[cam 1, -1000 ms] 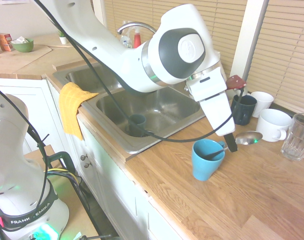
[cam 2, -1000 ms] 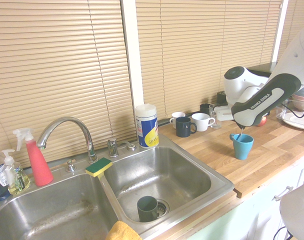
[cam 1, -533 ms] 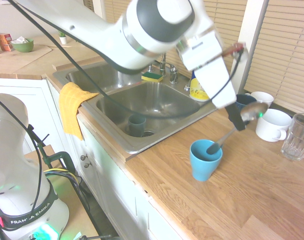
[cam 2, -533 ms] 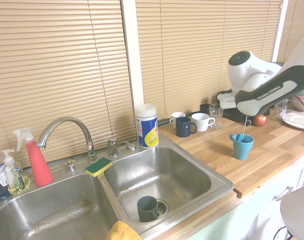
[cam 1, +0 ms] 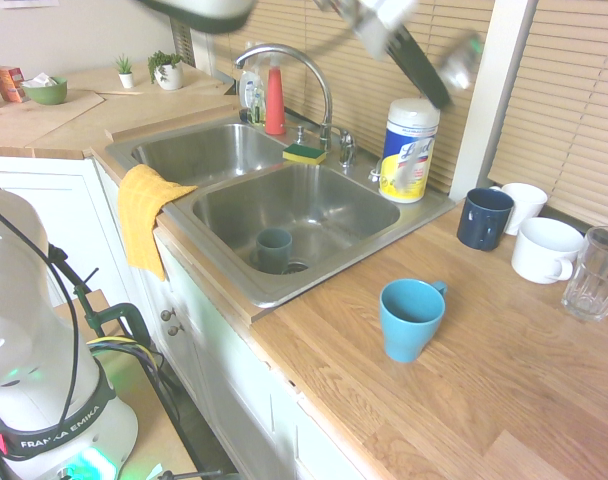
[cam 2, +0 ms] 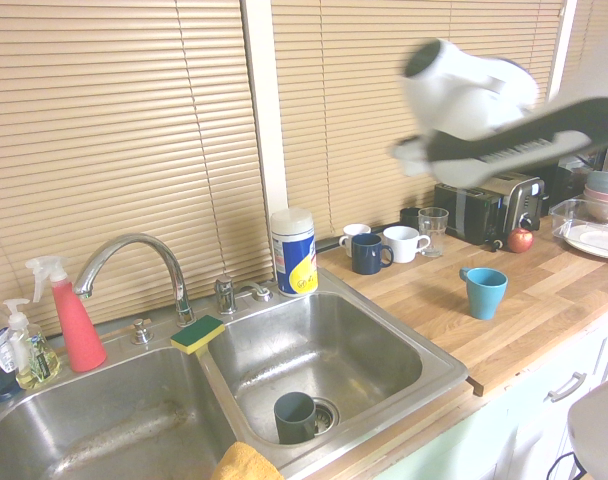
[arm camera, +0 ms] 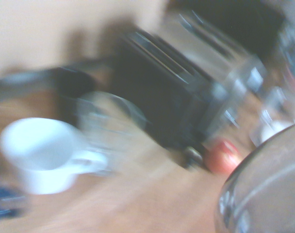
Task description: Put the spoon into the sink
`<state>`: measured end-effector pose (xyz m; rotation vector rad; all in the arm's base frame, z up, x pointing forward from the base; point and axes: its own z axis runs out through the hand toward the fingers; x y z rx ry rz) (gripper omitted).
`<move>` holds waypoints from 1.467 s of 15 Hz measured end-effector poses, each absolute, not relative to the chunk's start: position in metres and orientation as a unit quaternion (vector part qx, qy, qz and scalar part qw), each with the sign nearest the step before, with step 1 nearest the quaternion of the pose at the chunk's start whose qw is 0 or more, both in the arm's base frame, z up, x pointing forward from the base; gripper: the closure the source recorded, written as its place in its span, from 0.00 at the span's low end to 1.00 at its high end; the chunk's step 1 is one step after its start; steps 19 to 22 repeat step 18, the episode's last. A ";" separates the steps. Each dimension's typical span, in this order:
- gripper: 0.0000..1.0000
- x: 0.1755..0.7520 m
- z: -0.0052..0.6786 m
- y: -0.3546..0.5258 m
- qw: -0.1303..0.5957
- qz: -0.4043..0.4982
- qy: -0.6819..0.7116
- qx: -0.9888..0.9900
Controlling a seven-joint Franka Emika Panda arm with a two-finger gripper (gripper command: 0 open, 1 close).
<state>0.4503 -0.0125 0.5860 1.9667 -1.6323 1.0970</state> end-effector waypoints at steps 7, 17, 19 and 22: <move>1.00 0.499 0.452 0.192 0.245 0.339 -0.392 0.819; 1.00 0.516 0.282 0.213 0.212 0.167 -0.327 0.906; 0.00 0.518 0.273 0.209 0.205 0.143 -0.322 0.913; 0.00 0.518 0.273 0.209 0.205 0.143 -0.322 0.913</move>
